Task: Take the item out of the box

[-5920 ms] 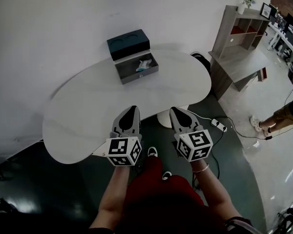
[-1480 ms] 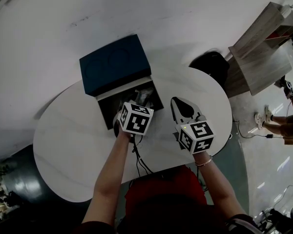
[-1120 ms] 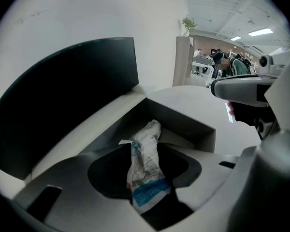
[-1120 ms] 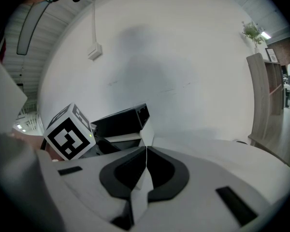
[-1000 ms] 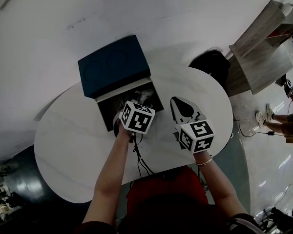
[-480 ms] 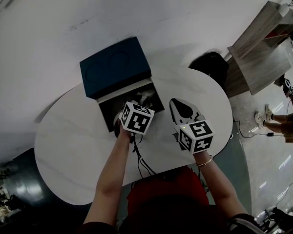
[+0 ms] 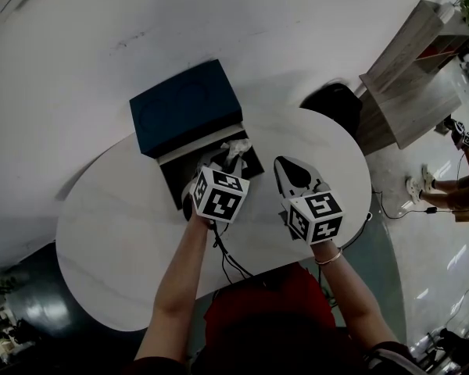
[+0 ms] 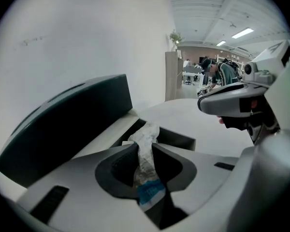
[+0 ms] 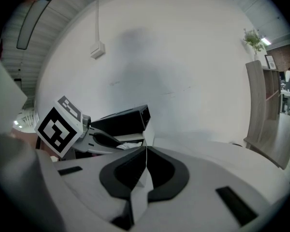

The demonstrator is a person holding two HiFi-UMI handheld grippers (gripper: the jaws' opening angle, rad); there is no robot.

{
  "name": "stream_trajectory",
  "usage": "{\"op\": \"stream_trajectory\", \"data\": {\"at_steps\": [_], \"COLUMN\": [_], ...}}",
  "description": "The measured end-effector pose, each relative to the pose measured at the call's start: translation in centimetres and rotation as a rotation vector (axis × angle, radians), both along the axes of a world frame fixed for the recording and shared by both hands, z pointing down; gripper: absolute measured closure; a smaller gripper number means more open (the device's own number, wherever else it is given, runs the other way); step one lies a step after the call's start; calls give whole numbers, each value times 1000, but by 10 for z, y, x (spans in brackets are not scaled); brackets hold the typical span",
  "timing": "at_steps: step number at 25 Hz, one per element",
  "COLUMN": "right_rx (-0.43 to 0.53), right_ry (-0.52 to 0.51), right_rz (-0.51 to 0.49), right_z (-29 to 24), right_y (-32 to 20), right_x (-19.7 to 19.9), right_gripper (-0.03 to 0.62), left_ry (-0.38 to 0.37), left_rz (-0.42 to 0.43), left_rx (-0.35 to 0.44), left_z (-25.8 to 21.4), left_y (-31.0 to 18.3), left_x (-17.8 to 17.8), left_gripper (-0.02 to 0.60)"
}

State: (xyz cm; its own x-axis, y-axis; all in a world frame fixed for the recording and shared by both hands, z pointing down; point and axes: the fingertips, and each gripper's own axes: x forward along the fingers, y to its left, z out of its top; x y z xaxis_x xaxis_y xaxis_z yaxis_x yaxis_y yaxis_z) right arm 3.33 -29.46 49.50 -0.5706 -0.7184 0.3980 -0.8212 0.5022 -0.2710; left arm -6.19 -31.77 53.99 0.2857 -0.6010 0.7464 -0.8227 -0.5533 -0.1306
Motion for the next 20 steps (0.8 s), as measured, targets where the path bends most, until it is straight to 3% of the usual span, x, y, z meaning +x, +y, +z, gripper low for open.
{"op": "stream_trajectory", "data": {"at_steps": [6, 20], "right_rx": [18, 82], "right_ry": [2, 4], "right_rz": [11, 27], "right_z": [-10, -42], "right_y": [7, 36], "right_x": [0, -7], "right_gripper": [578, 579], "left_ry": [43, 121], "left_rz": [-8, -14], "left_rx": [46, 233], "left_z": [-19, -86], "left_y": [6, 37], "left_x": [1, -3], "left_gripper": [481, 482]}}
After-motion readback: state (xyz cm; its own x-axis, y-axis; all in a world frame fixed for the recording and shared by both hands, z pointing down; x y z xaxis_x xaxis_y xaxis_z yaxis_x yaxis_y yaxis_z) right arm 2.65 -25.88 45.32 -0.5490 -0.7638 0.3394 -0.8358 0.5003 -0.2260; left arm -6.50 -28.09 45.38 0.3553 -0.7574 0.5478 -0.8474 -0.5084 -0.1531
